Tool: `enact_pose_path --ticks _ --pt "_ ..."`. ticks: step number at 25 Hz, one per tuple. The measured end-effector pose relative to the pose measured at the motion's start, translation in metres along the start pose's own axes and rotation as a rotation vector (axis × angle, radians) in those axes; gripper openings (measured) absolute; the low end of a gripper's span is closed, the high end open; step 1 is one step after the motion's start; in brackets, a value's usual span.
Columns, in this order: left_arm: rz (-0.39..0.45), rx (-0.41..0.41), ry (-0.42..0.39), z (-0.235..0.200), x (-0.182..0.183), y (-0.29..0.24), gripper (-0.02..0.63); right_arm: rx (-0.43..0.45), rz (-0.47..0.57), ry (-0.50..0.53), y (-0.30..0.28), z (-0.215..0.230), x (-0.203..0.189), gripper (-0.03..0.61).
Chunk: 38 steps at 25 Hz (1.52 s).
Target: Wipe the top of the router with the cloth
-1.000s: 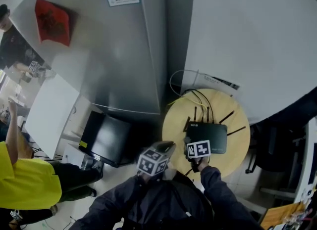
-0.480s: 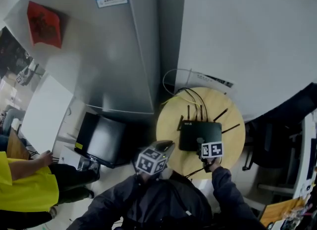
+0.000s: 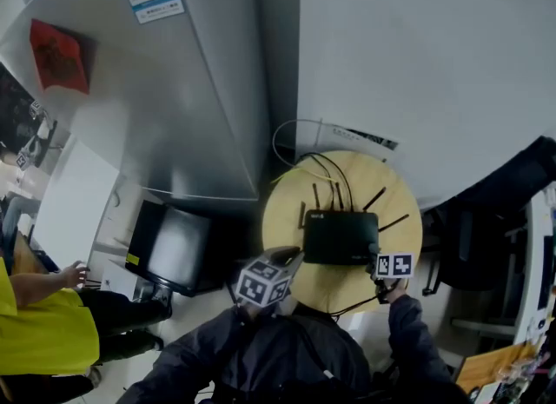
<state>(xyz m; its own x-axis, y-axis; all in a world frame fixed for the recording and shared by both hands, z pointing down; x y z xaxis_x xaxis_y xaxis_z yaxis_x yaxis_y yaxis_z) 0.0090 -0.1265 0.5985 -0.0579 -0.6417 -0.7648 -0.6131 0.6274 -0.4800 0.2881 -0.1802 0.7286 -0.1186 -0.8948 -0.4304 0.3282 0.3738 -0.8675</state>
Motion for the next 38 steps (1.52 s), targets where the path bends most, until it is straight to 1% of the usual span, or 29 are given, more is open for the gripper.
enact_pose_path --ticks 4,7,11,16,19,22,25,29,38 --pt "-0.001 0.011 0.004 0.003 -0.001 -0.003 0.026 0.007 0.000 -0.008 0.001 0.006 -0.003 0.074" --pt "0.001 0.025 0.010 0.004 -0.002 -0.003 0.026 0.050 0.030 0.006 0.002 -0.013 0.002 0.074" --pt "0.001 0.047 0.017 0.003 -0.004 0.003 0.026 0.169 0.030 0.081 -0.012 -0.074 0.002 0.074" --pt "0.018 0.090 0.032 -0.004 -0.006 0.018 0.026 0.285 -0.007 0.156 -0.034 -0.161 0.000 0.074" --pt "0.030 0.118 0.042 -0.009 -0.007 0.030 0.026 0.317 -0.039 0.195 -0.045 -0.197 -0.005 0.074" --pt "0.041 0.141 0.053 -0.014 -0.009 0.040 0.026 0.316 -0.064 0.217 -0.051 -0.214 -0.007 0.074" --pt "0.045 0.150 0.061 -0.018 -0.012 0.046 0.026 0.313 -0.076 0.221 -0.051 -0.212 -0.009 0.074" --pt "0.048 0.140 0.056 -0.016 -0.011 0.045 0.026 0.284 -0.077 0.219 -0.045 -0.193 -0.008 0.074" --pt "0.032 0.085 0.032 -0.003 -0.008 0.025 0.026 0.179 -0.042 0.145 -0.019 -0.103 -0.012 0.074"
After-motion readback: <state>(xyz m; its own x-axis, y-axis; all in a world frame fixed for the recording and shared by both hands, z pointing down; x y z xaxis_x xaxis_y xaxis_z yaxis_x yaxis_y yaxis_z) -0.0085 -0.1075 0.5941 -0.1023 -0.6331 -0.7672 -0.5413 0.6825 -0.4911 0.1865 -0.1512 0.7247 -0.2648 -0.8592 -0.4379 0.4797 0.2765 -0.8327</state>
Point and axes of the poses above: the fingertips, and each gripper's own axes: y backward along the fingers, z to its right, x out of its top, the point moved 4 cm from there along y, backward along the fingers, and after that the axes turned 5 degrees about z, right-handed, at the moved point
